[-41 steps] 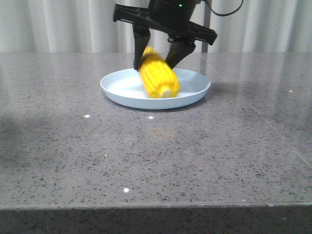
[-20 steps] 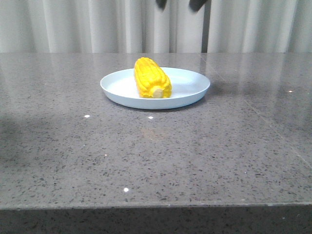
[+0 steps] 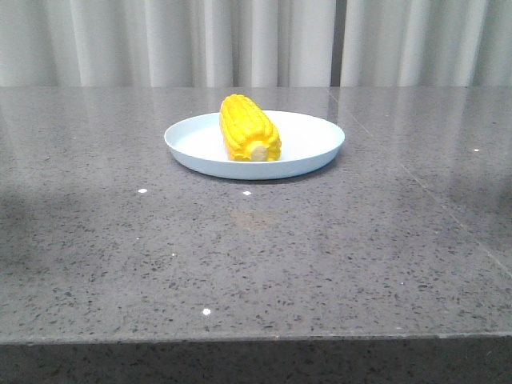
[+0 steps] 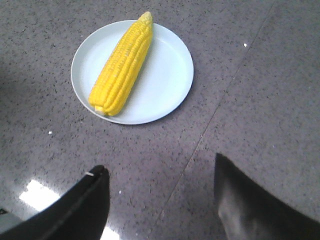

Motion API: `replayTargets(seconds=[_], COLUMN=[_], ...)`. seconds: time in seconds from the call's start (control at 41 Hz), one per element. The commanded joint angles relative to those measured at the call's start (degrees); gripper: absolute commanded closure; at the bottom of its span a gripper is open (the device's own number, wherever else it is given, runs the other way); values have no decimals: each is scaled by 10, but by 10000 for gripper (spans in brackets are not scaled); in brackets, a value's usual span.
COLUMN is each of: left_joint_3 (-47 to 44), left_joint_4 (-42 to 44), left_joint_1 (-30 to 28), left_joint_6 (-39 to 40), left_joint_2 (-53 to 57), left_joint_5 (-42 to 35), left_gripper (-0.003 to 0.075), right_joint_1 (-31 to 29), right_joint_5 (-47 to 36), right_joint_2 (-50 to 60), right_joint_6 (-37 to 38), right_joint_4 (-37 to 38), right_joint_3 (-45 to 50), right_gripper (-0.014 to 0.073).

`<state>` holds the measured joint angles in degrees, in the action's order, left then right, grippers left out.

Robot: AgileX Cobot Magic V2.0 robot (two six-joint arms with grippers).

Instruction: Place corn on plate with both arms

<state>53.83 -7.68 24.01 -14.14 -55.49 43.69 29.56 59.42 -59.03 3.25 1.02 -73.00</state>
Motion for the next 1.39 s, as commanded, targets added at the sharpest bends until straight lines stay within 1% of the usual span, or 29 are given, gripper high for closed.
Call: replayTargets(seconds=[0.0, 0.171, 0.293, 0.439, 0.512, 0.585, 0.659, 0.732, 0.805, 0.829, 0.878, 1.366], left_joint_3=[14, 14, 14, 14, 14, 14, 14, 14, 14, 14, 14, 14], left_joint_4=[-5, -5, -5, -5, -5, -5, -5, -5, -5, -5, -5, -5], left_joint_1=[5, 5, 5, 5, 5, 5, 5, 5, 5, 5, 5, 5], left_joint_6=[5, 5, 5, 5, 5, 5, 5, 5, 5, 5, 5, 5], left_joint_2=[8, 8, 8, 8, 8, 8, 8, 8, 8, 8, 8, 8], left_joint_5=[-36, -36, -36, -36, -35, -34, -34, -34, -34, -34, -34, -39], left_gripper=[334, 334, 334, 335, 367, 454, 559, 653, 742, 739, 741, 741], right_joint_1=[-2, -2, -2, -2, -2, -2, -2, -2, -2, -2, -2, -2], right_joint_5=[-38, -38, -39, -36, -29, -26, -27, -28, -29, -29, -29, -25], right_joint_2=[85, 195, 248, 277, 277, 277, 277, 277, 277, 277, 277, 277], right_joint_6=[-9, -9, -9, -9, -9, -9, -9, -9, -9, -9, -9, -9], right_joint_4=[9, 9, 9, 9, 9, 9, 9, 9, 9, 9, 9, 9], right_joint_3=[51, 150, 200, 218, 219, 220, 220, 220, 220, 220, 220, 220], right_gripper=[119, 119, 119, 122, 164, 276, 419, 540, 646, 669, 657, 662])
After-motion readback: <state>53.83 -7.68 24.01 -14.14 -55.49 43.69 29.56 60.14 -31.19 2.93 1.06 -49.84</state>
